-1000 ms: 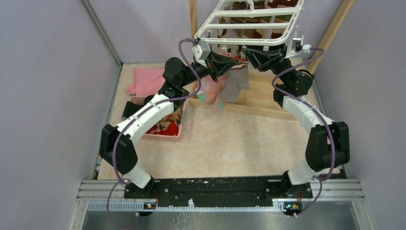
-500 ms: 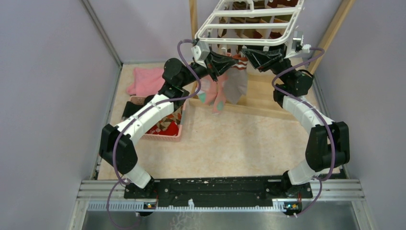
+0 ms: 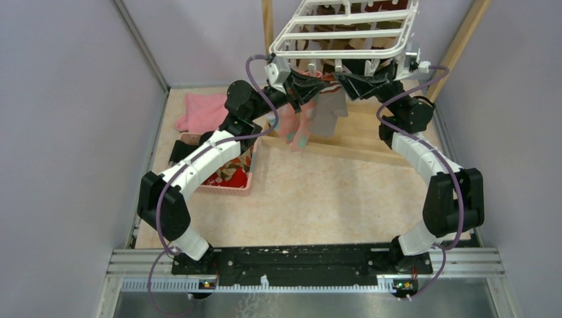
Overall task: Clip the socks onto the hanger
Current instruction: Clamp the sock onto the hanger.
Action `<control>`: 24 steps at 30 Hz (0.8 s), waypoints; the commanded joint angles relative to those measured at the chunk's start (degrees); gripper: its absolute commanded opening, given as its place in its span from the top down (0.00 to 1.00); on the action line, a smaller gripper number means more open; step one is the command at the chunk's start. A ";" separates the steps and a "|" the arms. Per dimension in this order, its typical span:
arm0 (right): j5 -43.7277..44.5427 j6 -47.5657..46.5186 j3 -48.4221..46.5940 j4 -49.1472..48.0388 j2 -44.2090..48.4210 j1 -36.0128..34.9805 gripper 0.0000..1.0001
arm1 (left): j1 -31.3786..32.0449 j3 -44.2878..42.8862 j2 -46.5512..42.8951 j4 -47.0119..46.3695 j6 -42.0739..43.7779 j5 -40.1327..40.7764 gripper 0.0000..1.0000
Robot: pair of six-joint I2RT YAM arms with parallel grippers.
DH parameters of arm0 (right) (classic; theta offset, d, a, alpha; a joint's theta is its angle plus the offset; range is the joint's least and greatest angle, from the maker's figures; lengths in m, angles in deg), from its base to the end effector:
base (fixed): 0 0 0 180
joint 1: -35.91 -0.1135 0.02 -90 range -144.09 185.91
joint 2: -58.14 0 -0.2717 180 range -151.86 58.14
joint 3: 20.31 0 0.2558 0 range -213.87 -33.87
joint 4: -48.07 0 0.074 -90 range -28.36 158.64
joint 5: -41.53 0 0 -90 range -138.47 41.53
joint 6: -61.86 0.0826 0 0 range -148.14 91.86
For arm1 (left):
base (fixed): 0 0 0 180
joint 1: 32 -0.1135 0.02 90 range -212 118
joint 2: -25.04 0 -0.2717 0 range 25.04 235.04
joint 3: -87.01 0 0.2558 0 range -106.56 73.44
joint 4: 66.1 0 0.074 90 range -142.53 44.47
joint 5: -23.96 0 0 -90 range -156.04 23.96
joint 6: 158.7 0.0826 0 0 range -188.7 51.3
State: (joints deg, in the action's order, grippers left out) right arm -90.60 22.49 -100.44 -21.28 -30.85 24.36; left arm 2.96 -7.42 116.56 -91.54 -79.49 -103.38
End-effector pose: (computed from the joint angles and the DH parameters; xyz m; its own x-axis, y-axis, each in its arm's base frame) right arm 0.3167 0.1213 0.4635 0.1758 0.6211 -0.7638 -0.9587 0.2842 0.0105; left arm 0.3037 -0.2735 0.4644 0.2151 -0.3320 -0.9184 0.9501 0.2887 0.1182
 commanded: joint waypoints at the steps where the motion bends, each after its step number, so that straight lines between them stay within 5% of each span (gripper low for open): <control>1: -0.11 -0.38 -1.13 -1.21 0.82 0.65 0.38 | 0.13 -0.80 0.27 -2.22 0.03 1.04 1.00; 12: 0.67 -2.58 6.44 -1.65 6.08 2.01 0.03 | 0.18 -0.59 -0.62 -2.34 -1.75 1.16 0.60; 24: -1.88 -7.04 15.98 1.24 12.69 2.97 0.01 | 0.14 6.18 -8.10 -2.09 -0.94 0.71 0.41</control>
State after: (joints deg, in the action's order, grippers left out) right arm -91.30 17.66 -87.06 -19.70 -21.24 26.41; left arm 2.96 -3.77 114.31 -91.36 -80.78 -102.20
